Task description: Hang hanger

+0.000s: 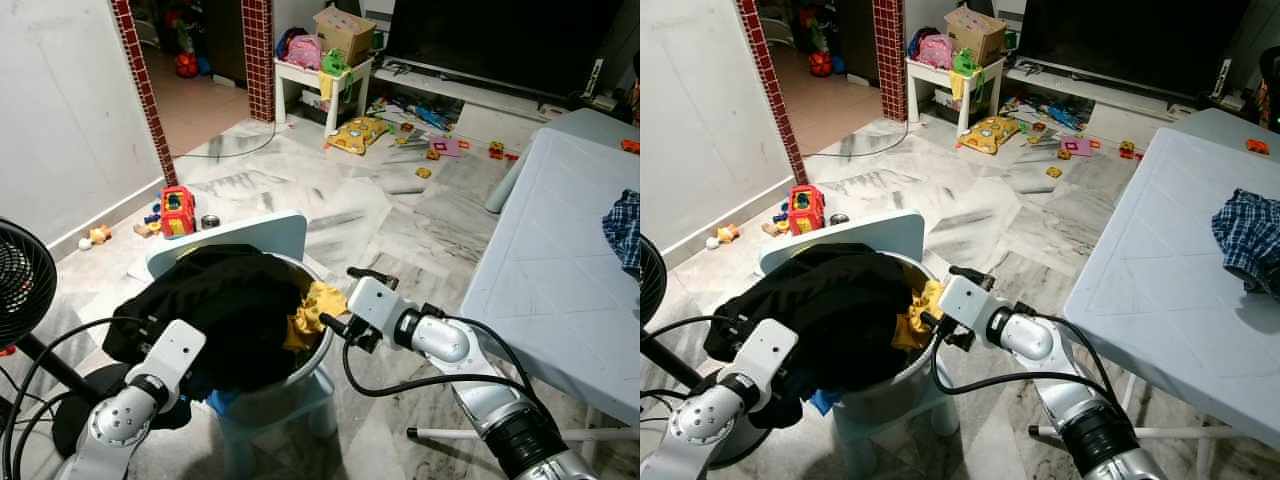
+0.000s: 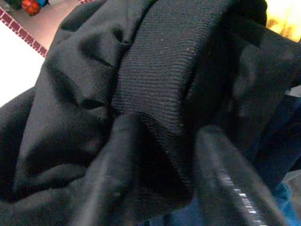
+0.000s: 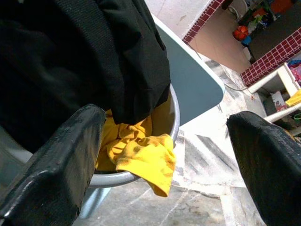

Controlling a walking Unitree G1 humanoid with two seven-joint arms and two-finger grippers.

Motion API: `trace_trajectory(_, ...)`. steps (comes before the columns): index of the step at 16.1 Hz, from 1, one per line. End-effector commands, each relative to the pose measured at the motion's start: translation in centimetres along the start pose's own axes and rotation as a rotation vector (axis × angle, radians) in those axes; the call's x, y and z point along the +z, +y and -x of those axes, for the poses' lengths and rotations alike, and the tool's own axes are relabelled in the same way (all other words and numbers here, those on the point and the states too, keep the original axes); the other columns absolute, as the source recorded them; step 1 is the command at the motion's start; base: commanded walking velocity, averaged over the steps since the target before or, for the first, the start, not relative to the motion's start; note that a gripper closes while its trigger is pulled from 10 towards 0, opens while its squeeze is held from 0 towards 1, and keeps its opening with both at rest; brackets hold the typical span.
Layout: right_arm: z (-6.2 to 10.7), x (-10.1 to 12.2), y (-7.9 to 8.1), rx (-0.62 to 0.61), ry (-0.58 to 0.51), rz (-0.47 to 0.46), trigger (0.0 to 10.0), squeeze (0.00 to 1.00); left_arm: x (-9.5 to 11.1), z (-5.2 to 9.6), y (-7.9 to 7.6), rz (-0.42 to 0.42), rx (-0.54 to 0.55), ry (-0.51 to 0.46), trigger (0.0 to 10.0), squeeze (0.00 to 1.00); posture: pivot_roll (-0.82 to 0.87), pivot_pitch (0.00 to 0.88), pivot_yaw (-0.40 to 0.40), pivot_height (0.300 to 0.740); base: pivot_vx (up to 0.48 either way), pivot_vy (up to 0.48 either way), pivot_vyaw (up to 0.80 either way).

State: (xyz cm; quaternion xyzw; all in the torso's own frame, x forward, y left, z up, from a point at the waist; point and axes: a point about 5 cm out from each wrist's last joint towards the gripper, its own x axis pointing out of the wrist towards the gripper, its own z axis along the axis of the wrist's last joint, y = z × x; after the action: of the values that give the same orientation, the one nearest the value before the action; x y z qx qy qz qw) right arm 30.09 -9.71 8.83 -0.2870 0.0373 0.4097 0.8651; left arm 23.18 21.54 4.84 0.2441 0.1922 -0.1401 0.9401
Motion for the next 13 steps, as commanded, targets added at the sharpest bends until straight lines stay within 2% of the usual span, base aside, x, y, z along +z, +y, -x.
trace_trajectory(1, 0.1, 0.2, -0.1, 0.003, -0.008, 0.013, 10.0, 0.00, 0.0, -0.2, 0.0, 0.022, -0.002, -0.002, 0.0, 0.00, -0.08, 0.008, -0.027, 0.740, 0.000, 0.000, 0.00)
trace_trajectory(4, 0.1, 0.2, -0.1, 0.001, -0.008, 0.012, 10.0, 0.00, 0.3, -0.5, 0.1, 0.130, 0.023, -0.016, 0.0, 0.00, -0.08, 0.008, -0.026, 0.740, 0.000, 0.000, 0.00)
trace_trajectory(5, 0.1, 0.2, 0.0, 0.000, -0.007, 0.012, 10.0, 0.00, 0.8, -0.8, 0.3, 0.245, 0.050, -0.037, 0.0, 0.00, -0.08, 0.008, -0.025, 0.740, 0.000, 0.000, 0.00)
trace_trajectory(7, 0.1, 0.1, -0.1, -0.003, -0.005, 0.014, 10.0, 0.00, 1.8, -1.3, 0.7, 0.355, 0.077, -0.078, 0.0, 0.00, -0.08, 0.007, -0.027, 0.740, 0.000, 0.000, 0.00)
trace_trajectory(9, 0.1, 0.1, -0.1, -0.006, -0.006, 0.016, 10.0, 0.00, 3.3, -1.8, 1.0, 0.440, 0.095, -0.146, 0.0, 0.00, -0.08, 0.008, -0.028, 0.740, 0.000, 0.000, 0.00)
trace_trajectory(10, 0.1, 0.1, -0.1, -0.006, -0.006, 0.016, 10.0, 0.00, 3.3, -1.8, 1.0, 0.440, 0.095, -0.146, 0.0, 0.00, -0.08, 0.008, -0.028, 0.740, 0.000, 0.000, 0.00)
trace_trajectory(11, 0.1, 0.1, -0.2, -0.007, -0.006, 0.017, 10.0, 0.00, 4.1, -2.1, 1.3, 0.481, 0.107, -0.182, 0.0, 0.00, -0.08, 0.008, -0.029, 0.740, 0.000, 0.000, 0.00)
trace_trajectory(13, 0.1, 0.2, -0.2, -0.009, -0.007, 0.020, 10.0, 0.00, 5.8, -2.8, 2.3, 0.574, 0.159, -0.259, 0.0, 0.00, -0.08, 0.007, -0.029, 0.740, 0.000, 0.000, 0.00)
